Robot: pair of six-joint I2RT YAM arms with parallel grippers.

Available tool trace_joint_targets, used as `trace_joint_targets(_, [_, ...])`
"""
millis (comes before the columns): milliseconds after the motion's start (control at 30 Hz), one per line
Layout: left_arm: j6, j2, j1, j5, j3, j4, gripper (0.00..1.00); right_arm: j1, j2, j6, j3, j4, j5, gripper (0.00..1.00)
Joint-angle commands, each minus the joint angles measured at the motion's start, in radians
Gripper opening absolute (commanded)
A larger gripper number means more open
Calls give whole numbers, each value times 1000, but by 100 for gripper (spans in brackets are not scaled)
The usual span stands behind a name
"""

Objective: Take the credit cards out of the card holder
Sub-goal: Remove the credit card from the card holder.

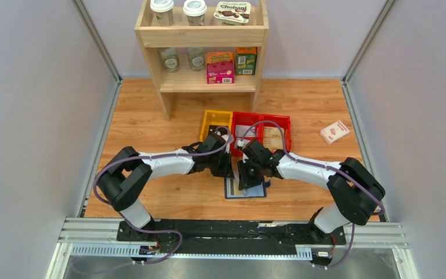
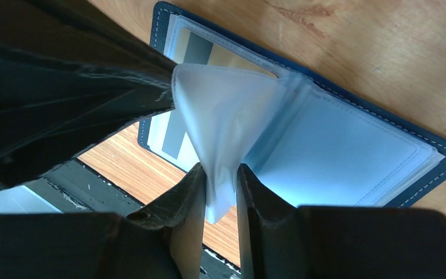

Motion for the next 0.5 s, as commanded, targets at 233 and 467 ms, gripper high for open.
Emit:
trace_joint_targets(233, [50,110,-16,-23,61,-124,0,-4,-128,99,-12,-53,193,35])
trace_joint_targets(467, [56,124,-16,-29,69,-144,0,-7,-250,203,-42,-183,451,42])
